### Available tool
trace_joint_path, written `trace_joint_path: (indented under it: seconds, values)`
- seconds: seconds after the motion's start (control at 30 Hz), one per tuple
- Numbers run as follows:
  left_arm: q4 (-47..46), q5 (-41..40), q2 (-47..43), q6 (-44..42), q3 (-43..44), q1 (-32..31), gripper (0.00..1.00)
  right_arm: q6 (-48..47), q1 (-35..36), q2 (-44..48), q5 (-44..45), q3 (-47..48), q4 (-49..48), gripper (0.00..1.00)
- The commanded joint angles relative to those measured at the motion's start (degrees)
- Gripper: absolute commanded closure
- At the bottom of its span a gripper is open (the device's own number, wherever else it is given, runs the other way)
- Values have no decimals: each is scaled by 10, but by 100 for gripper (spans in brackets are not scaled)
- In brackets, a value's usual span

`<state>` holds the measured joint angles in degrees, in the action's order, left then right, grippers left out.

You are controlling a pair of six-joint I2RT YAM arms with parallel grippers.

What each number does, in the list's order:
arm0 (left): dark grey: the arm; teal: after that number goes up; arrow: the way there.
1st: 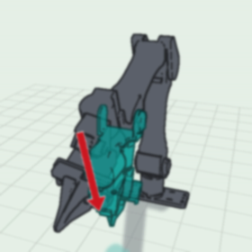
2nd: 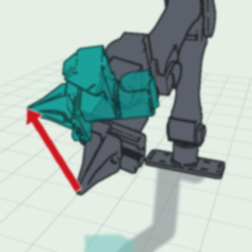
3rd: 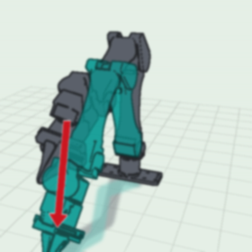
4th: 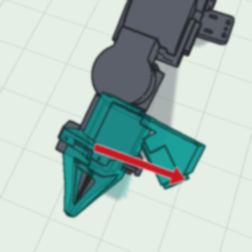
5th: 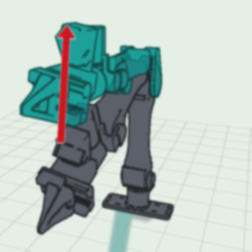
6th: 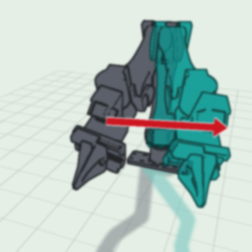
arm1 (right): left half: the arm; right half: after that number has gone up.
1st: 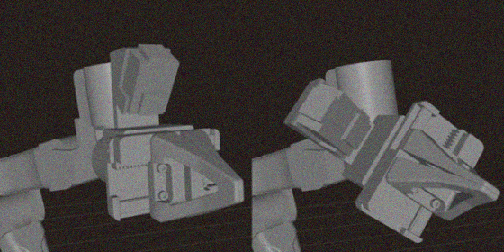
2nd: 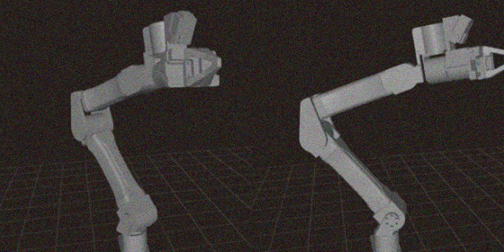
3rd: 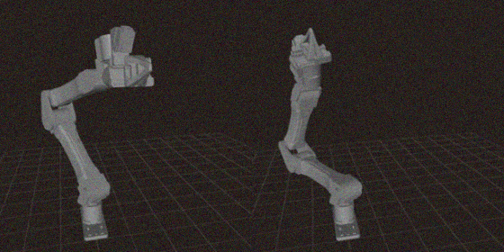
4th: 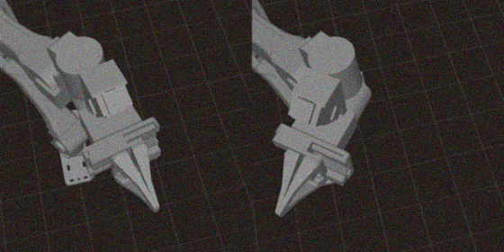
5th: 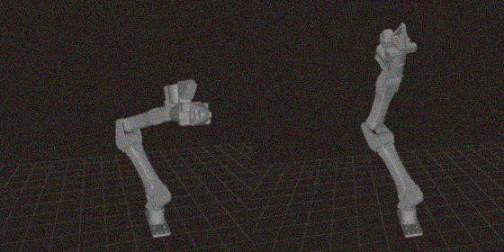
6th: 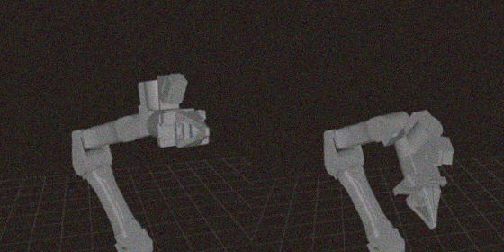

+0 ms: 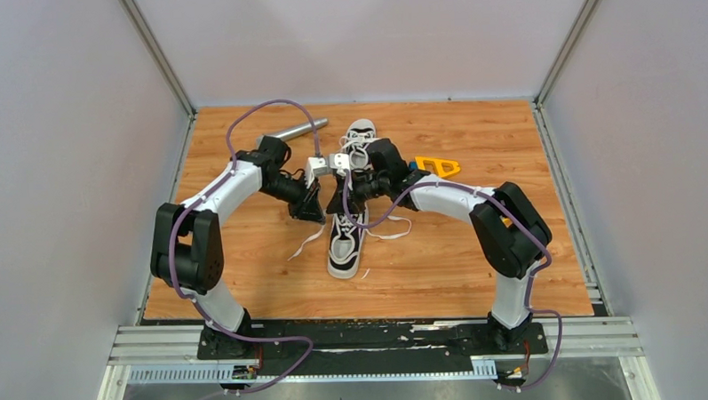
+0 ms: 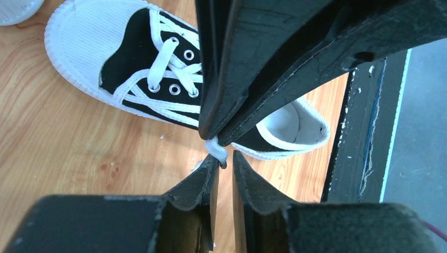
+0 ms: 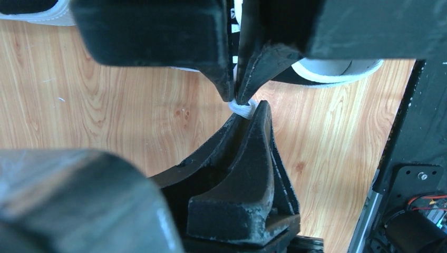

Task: Tie the shoes
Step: Wrap the shoelace around the shoelace.

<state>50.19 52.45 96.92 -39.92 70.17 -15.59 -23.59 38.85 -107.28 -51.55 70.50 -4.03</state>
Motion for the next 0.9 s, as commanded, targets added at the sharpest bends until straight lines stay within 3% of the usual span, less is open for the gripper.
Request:
trace_joint_path:
  seconds: [0.0,0.1,0.3,0.5,0.87]
  values:
    - [-41,42,-18,44,-3,10,75,18,6,12,27,-9,11,95]
    - [-64,30,-33,56,-24,19,59,50,-2,20,43,-10,10,99]
    - [-151,-10,-95,25,-106,25,45,81,-25,31,42,-2,26,100]
    - [-162,-28,-78,-32,-123,25,37,101,-32,33,41,-3,38,100]
    - [-270,-88,-70,-27,-164,-18,38,113,-32,32,37,-3,38,100]
